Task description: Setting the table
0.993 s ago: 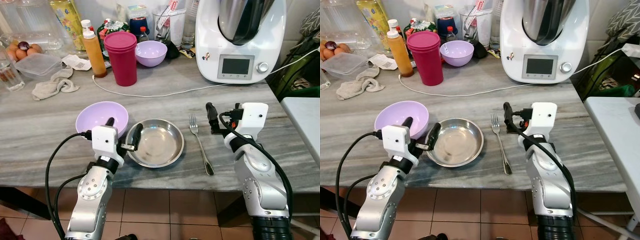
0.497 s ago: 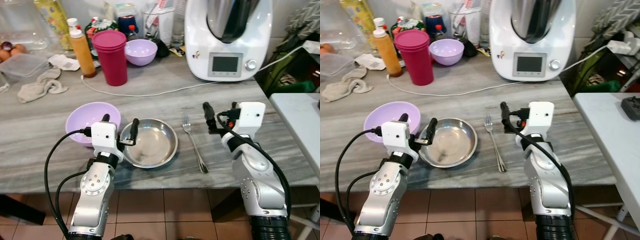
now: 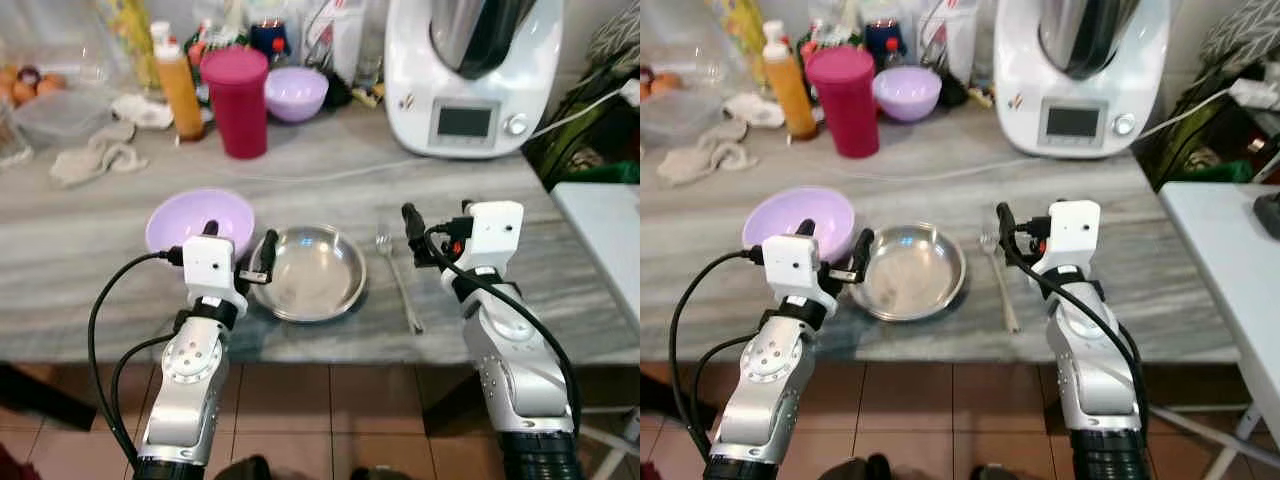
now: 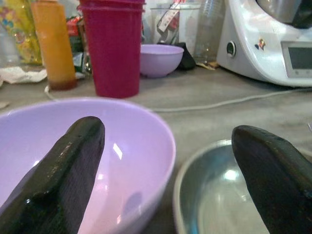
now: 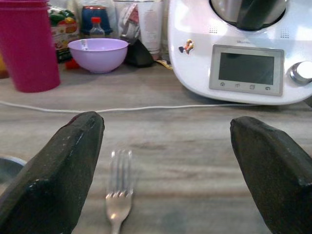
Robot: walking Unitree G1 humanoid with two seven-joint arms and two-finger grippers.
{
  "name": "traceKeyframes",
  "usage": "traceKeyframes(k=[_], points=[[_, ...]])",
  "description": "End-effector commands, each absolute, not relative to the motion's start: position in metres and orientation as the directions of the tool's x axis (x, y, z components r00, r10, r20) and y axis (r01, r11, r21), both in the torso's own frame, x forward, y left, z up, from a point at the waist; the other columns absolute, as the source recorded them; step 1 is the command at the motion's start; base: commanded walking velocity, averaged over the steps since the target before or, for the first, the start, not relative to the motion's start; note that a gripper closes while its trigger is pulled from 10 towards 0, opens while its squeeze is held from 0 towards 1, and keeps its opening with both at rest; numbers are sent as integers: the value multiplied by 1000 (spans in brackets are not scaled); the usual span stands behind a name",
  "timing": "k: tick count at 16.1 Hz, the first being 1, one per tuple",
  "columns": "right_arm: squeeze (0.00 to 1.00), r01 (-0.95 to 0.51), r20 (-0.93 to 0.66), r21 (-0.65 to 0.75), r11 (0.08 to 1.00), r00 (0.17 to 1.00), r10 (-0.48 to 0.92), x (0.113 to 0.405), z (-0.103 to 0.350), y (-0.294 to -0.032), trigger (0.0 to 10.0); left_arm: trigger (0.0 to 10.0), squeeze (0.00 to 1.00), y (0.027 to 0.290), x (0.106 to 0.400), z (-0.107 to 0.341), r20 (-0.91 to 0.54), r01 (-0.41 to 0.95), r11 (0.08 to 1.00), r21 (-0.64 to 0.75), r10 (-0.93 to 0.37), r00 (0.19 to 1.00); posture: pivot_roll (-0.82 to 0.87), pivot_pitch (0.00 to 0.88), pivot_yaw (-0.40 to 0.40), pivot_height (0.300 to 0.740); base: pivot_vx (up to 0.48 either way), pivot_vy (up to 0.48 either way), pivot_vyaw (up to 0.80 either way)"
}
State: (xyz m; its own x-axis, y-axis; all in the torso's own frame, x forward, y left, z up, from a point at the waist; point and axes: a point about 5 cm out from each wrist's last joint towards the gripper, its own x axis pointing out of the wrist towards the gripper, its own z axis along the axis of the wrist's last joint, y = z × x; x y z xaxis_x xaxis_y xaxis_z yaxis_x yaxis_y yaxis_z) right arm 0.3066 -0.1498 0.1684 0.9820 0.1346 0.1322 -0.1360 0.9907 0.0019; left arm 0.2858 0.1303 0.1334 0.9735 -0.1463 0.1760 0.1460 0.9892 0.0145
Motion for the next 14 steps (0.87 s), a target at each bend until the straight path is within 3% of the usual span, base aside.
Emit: traceKeyframes(k=[1,3,10,14], points=[[0,-124,149,8,992,981,122,309,171,-151,10000,10000,0,131,285,133,171,146,989,16,-147,974,-183,85,-6,740,-292,0,0],[0,-112,152,23,993,983,107,310,172,-154,10000,10000,0,132,285,133,167,150,988,23,-152,974,-183,85,-5,740,-306,0,0],[0,-152,134,87,984,981,140,306,166,-147,10000,10000,0,131,286,132,159,156,987,30,-159,974,-182,80,-5,740,-37,0,0],[0,-129,131,30,991,984,124,309,167,-145,10000,10000,0,129,286,131,159,159,987,29,-162,974,-179,83,-10,740,-262,0,0]])
